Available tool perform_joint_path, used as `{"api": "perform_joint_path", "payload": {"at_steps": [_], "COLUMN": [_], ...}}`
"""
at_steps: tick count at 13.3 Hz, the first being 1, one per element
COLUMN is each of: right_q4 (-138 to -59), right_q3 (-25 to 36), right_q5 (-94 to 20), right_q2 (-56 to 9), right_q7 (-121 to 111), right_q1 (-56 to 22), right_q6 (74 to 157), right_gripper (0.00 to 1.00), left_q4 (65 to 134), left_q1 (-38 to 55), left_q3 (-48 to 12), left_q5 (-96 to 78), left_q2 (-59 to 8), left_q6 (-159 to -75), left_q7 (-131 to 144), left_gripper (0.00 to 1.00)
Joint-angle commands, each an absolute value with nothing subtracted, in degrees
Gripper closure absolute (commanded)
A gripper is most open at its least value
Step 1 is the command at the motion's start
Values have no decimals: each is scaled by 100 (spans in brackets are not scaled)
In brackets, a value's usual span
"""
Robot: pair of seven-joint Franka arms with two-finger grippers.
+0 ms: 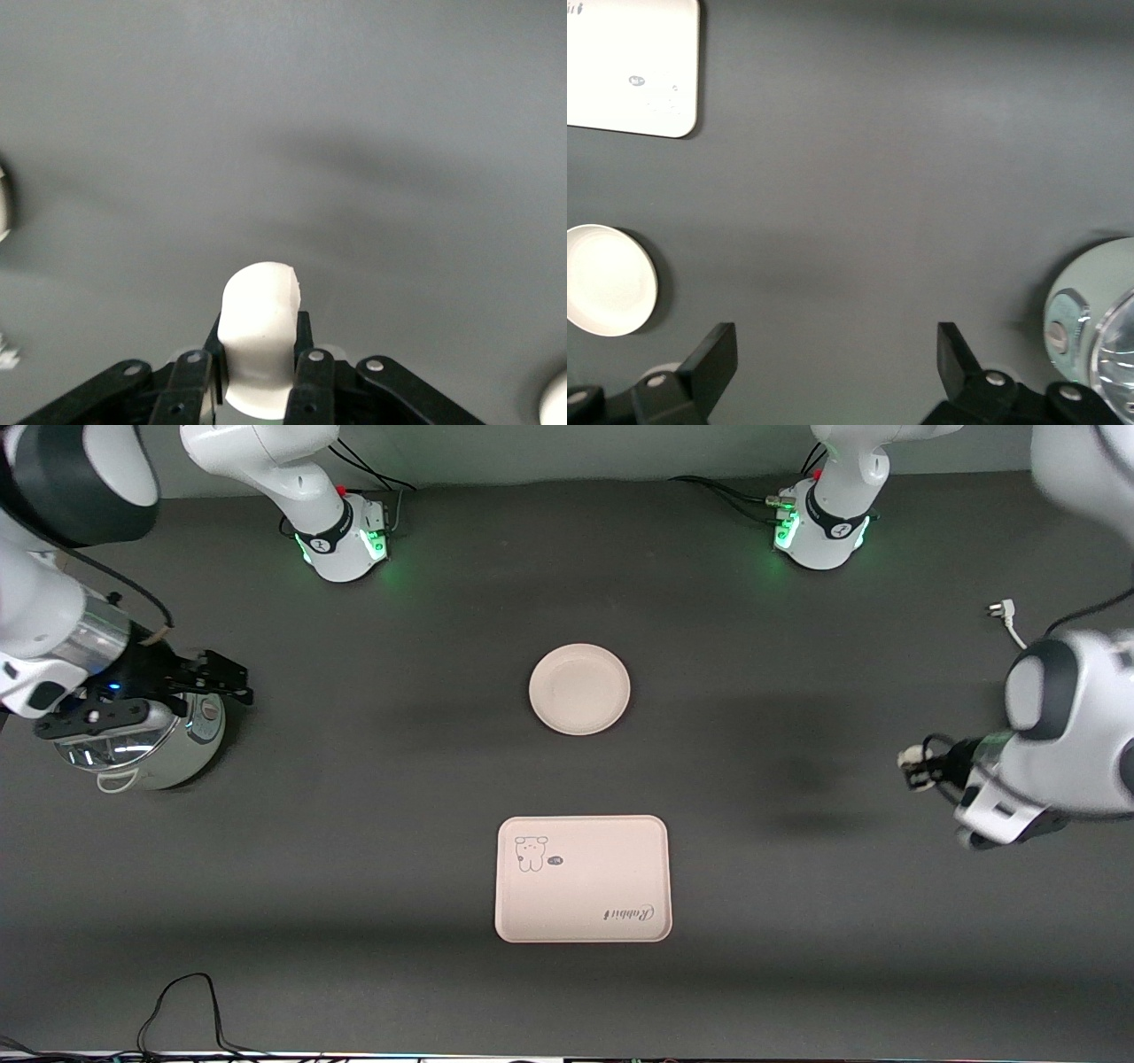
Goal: Place bun in plate and plate on tray
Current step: 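Carry the bun with the left gripper onto the white plate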
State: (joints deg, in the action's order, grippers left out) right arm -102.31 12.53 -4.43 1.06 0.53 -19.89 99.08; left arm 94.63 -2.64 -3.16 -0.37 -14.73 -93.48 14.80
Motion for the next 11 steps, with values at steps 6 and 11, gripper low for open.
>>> {"api": "perform_joint_path", "payload": {"at_steps": [6,11], "right_q4": [-10204,-10108], "right_q3": [1283,1283], "right_q5": [-510,-597], "right_q2": [-158,-386], "right_q7": [703,817], "right_q1": [-2470,-2654], "right_q6": [10195,10239], "right_gripper": [0,0], "left_q4": [9730,9712], "left_q1": [-176,305], "left_q3": [-1104,-2214], "left_q5": [-123,-422], "left_q2": [-403,-1334], "left_q6": [-8464,-9639], "left_q7": [1931,4169], "left_gripper": [65,64]}}
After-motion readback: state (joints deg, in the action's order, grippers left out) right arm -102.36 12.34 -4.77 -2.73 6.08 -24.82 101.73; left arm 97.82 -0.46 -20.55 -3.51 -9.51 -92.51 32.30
